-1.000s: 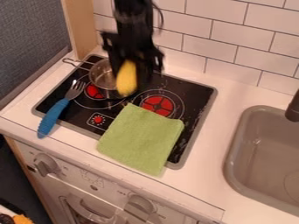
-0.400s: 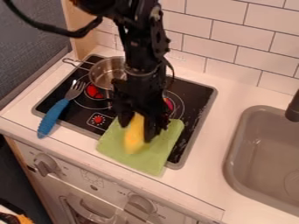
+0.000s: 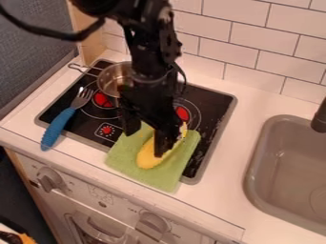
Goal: Put a yellow banana on a piece of cloth
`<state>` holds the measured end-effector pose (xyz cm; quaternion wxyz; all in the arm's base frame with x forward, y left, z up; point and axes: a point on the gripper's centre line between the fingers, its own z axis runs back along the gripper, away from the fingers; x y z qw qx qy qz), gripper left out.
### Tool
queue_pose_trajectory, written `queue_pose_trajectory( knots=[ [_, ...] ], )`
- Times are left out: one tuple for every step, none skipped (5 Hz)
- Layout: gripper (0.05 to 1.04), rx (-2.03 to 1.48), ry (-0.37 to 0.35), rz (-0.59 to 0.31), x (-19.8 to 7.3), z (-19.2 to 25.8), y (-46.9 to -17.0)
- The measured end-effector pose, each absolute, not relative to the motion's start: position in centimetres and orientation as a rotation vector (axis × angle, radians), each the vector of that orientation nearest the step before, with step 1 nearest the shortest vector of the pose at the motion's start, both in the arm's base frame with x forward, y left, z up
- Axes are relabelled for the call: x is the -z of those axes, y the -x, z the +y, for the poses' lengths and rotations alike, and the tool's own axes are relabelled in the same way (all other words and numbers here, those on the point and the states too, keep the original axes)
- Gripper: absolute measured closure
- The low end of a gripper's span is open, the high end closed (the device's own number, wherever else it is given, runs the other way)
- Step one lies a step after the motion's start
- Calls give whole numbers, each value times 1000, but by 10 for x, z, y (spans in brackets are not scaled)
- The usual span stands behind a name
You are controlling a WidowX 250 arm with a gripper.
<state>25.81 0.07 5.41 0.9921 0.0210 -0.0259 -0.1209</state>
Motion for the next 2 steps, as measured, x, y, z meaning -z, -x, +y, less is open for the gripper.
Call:
queue_pose_trajectory(
  knots=[
    [83,212,-45,-89,-68,1,-256],
    [83,200,-26,-92,-72,-1,-255]
  ],
)
